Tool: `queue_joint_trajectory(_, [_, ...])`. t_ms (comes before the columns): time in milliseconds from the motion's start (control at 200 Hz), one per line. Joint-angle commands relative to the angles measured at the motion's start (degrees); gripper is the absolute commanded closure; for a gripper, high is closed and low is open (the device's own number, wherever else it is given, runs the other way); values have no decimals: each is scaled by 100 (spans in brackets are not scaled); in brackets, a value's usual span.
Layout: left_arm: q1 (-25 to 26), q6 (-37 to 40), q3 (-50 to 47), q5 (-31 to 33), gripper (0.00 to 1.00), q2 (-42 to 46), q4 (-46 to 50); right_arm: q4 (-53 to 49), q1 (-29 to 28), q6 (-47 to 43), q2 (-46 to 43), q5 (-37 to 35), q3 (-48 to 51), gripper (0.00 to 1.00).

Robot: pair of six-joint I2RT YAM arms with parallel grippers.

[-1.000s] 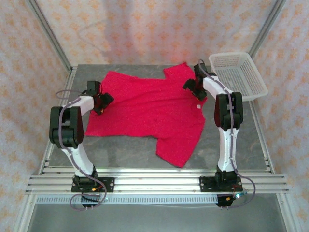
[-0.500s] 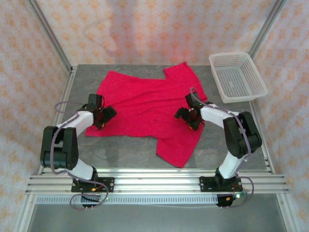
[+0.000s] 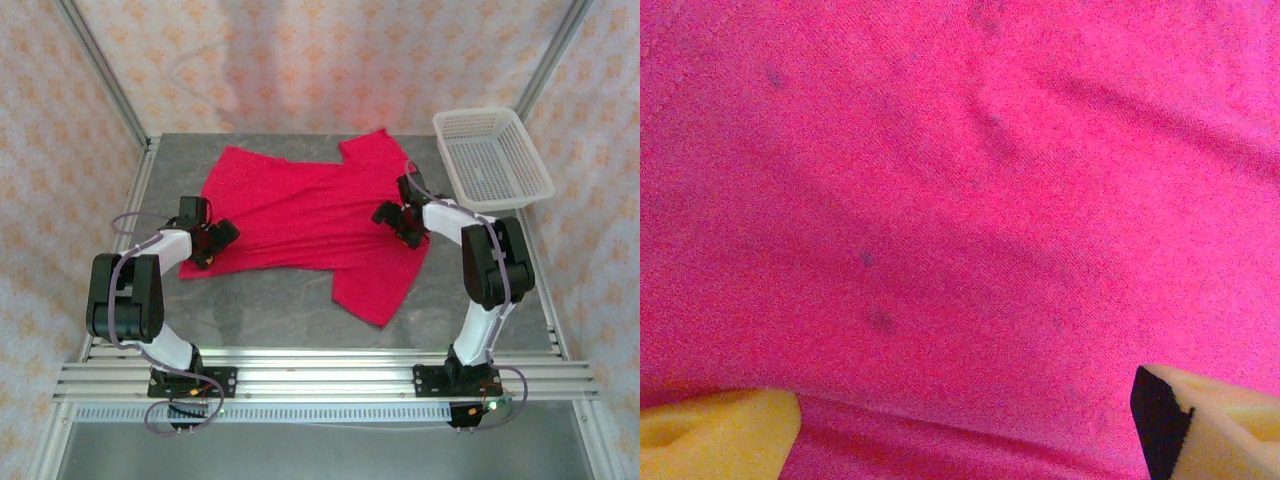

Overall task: Fold the inside-out t-shirt
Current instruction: Smooth out the T-shirt at the center of the table, then turn over the T-shirt at the center of the table.

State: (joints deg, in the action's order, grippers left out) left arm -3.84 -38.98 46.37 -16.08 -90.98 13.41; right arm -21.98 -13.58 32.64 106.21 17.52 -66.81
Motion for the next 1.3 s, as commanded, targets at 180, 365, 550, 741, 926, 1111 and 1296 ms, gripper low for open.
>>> queue_joint_trajectory(180, [-12,125,110,477,12,753,1046,-1303,50,-379,-426,-500,-78,7])
queue_joint_trajectory(365, [-62,110,370,1240,20,2102,2268,-1985,-319,-511,-1722,-782,11,6])
queue_joint_trajectory(550, [-390,142,-33,920,26,2644,2710,-2048,-878,-77,-2943,-954,880,8])
queue_joint_trajectory(741, [-910,128,-777,282,34,2550,2247,-1986,-1299,410,-3799,-959,1828,14])
queue_joint_trajectory(926, [-1037,91,-971,163,42,2177,1877,-2047,-1366,479,-4020,-892,2178,17])
queue_joint_trajectory(1111, [-1075,53,-1134,462,43,1807,1666,-2085,-1408,489,-3986,-781,2198,18])
queue_joint_trajectory(1296, [-1084,-90,-1148,531,81,1498,1296,-2248,-1787,781,-4028,-650,2365,23])
